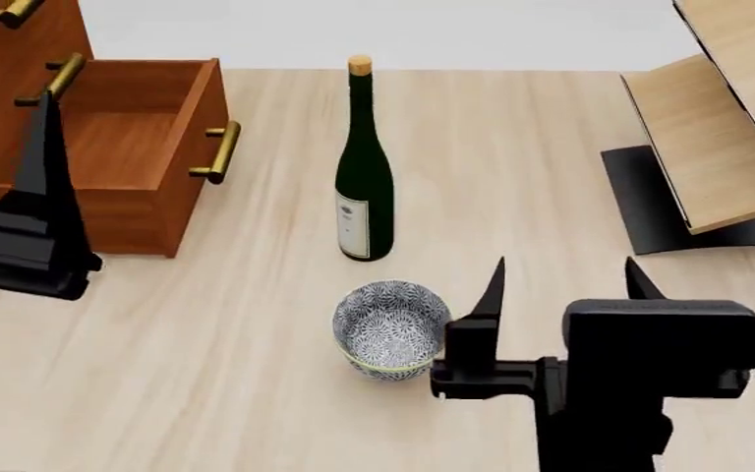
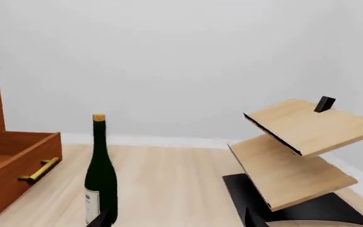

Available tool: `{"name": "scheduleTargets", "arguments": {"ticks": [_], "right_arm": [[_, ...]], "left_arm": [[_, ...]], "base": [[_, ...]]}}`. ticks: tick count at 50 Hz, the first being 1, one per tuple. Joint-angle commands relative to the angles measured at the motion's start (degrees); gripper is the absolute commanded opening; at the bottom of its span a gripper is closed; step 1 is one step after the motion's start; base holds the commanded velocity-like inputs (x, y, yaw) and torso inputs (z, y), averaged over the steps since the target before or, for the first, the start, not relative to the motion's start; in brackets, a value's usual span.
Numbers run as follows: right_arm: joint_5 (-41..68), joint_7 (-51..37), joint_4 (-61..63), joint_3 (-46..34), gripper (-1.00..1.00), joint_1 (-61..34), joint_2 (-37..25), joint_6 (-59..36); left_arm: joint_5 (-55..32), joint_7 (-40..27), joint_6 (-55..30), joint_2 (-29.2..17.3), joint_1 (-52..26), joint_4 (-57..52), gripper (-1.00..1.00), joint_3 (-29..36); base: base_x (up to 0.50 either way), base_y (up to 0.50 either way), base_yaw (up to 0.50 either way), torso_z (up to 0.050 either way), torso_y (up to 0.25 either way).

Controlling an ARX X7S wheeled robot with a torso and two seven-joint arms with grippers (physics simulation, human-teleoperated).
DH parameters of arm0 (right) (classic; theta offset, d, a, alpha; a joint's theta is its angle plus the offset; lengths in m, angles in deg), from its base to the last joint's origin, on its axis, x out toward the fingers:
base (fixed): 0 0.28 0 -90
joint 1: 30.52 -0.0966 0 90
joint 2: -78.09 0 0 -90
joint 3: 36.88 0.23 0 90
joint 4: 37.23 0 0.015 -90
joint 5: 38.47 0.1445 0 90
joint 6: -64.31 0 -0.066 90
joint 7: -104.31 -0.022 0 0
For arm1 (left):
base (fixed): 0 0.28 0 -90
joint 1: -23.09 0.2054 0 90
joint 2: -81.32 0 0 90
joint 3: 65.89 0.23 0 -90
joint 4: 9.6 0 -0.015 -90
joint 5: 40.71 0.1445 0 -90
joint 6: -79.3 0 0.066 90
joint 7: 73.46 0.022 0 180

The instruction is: Close the bottom drawer of the cabinet and open the top drawer.

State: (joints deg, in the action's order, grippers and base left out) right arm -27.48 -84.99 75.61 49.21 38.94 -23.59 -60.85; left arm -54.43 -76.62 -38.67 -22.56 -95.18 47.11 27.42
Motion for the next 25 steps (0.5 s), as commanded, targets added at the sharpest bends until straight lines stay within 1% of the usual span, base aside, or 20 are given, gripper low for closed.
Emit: {"name": "scheduleTargets", "arguments": {"ticks": [1, 7, 11, 17, 25], "right_arm": [[1.1, -0.3, 3.1, 0.5, 1.00, -5.4, -1.6, -5.5], [1.3, -0.4, 3.7, 0.3, 1.00, -7.6, -2.0, -7.1], [1.7, -0.5, 4.4, 0.5, 1.00, -8.9, -2.2, -8.5], [2.1, -0.7, 5.2, 0.5, 1.00, -9.7, -2.5, -9.8], [2.2, -1.0, 4.9, 0.3, 1.00, -9.4, -2.2, -9.0]], "left_arm": [[-1.9, 0.1, -4.9, -1.6, -7.9, -3.4, 1.00, -0.8], [-2.8, 0.1, -7.8, -2.6, -12.8, -4.9, 1.00, -0.9], [-3.2, 0.1, -8.9, -2.9, -14.7, -5.6, 1.00, -0.8], [-3.7, -0.1, -9.5, -3.1, -15.6, -6.1, 1.00, -1.1], [-3.9, -0.2, -9.2, -3.3, -15.7, -6.3, 1.00, -1.2]], "base": [[0.00, 0.00, 0.00, 0.000, 0.000], [0.00, 0.00, 0.00, 0.000, 0.000], [0.00, 0.00, 0.00, 0.000, 0.000], [0.00, 0.00, 0.00, 0.000, 0.000], [0.00, 0.00, 0.00, 0.000, 0.000]]}}
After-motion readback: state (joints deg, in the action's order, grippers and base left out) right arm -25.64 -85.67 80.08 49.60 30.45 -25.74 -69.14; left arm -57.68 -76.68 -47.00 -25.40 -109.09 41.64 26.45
